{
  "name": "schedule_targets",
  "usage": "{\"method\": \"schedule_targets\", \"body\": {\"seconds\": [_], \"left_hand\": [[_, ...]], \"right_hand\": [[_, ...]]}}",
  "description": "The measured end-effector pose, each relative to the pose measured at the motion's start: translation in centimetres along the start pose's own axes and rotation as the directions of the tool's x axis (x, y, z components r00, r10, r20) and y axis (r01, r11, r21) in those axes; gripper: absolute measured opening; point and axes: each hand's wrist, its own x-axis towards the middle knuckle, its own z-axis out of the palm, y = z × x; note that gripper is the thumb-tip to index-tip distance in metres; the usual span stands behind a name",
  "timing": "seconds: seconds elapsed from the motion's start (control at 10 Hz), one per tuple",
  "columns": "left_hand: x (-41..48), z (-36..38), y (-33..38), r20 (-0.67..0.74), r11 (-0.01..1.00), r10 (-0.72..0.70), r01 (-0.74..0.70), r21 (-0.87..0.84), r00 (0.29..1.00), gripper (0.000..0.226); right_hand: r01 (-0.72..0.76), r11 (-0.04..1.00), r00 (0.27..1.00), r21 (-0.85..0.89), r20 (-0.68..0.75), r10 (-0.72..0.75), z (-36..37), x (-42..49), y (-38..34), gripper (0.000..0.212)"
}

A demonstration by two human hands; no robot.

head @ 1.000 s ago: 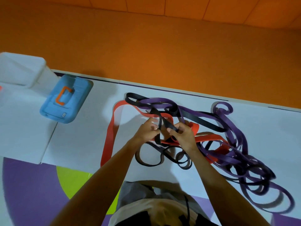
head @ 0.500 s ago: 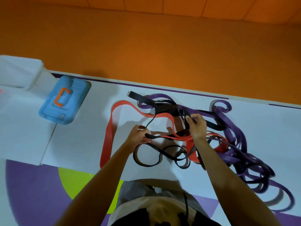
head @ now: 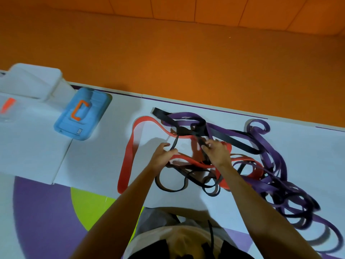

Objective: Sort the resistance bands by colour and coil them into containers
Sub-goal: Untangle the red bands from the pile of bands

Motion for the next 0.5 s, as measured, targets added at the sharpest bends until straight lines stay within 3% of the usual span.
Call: {"method": "schedule_targets", "body": {"seconds": [0.1, 0.2, 0.3, 0.4, 0.5], "left_hand": [[-0.4, 0.5, 0.7, -0.254, 0.974, 0.11, -0.054, 0.218, 0.961, 0.058], [-0.6, 0.4, -0.1, -0.304, 0.93, 0.244, -0.133, 0.343, 0.921, 0.029], [-1.0, 0.2, -0.9, -0.242, 0.823, 0.385, -0.213, 0.527, 0.891, 0.013], [-1.2, -0.1, -1.3, -0.161, 0.703, 0.529, -0.325, 0.633, 0.833, 0.02], [-1.1, -0.4, -1.9, -0.149, 0.649, 0.582, -0.346, 0.678, 0.799, 0.018]], "right_hand": [[-0.098, 0.991, 0.984, 0.088, -0.141, 0.11, -0.5, 0.7, -0.3, 0.022], [-0.128, 0.992, 0.964, -0.022, -0.24, 0.119, -0.4, 1.0, -1.0, 0.023], [-0.074, 0.987, 0.943, -0.14, -0.331, 0.024, 0.1, 0.9, -2.3, 0.007], [0.005, 0.989, 0.977, -0.146, -0.211, -0.036, 0.7, 0.9, -3.6, 0.017], [0.075, 0.986, 0.991, -0.151, -0.101, -0.091, 1.6, 0.5, -4.4, 0.031]]}}
